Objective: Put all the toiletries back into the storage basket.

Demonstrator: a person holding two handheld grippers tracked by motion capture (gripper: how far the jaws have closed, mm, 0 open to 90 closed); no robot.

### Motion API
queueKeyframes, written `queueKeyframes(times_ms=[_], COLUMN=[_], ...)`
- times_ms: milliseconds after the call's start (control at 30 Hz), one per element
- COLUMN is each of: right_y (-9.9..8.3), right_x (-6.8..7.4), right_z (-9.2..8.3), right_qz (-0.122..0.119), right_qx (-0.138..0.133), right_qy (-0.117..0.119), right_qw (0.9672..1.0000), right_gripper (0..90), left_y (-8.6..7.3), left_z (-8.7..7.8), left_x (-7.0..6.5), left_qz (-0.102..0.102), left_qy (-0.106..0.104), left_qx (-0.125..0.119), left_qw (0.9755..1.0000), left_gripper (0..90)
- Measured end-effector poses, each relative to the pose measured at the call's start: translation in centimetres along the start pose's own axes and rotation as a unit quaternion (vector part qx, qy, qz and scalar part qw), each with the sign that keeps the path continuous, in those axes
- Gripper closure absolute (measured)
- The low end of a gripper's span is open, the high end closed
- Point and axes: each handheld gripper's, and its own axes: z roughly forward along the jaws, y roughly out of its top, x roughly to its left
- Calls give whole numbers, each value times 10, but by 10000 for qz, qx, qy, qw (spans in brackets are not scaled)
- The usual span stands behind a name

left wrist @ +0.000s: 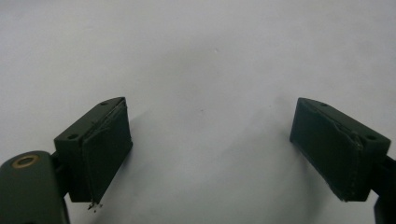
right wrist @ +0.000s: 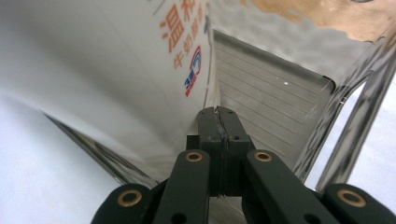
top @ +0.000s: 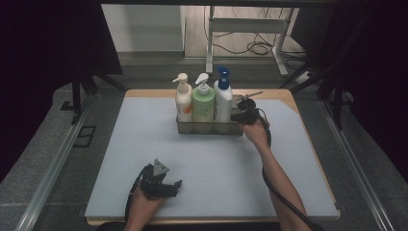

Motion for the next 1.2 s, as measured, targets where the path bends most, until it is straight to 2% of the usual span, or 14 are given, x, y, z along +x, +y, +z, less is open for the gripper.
queueKeyframes(times_ms=[367,500,967,1200], right_y=[-1,-1,-1,-3], right_x=[4,6,8,7], right_z=[-1,-2,-5,-6], right_qz=[-55,-157,-164,-281], right_qx=[46,46,81,77], right_qy=[67,91,121,35], right_qw=[10000,9998,9998,9996], right_gripper=[894,894,892,797], left_y=[0,0,0,0], left_z=[0,0,0,0], left_x=[0,0,0,0], left_qz=[0,-1,4,-1], left_qy=[0,0,1,0], left_qx=[0,1,5,-2], left_qw=[10000,10000,10000,10000], left_gripper=[121,121,121,121])
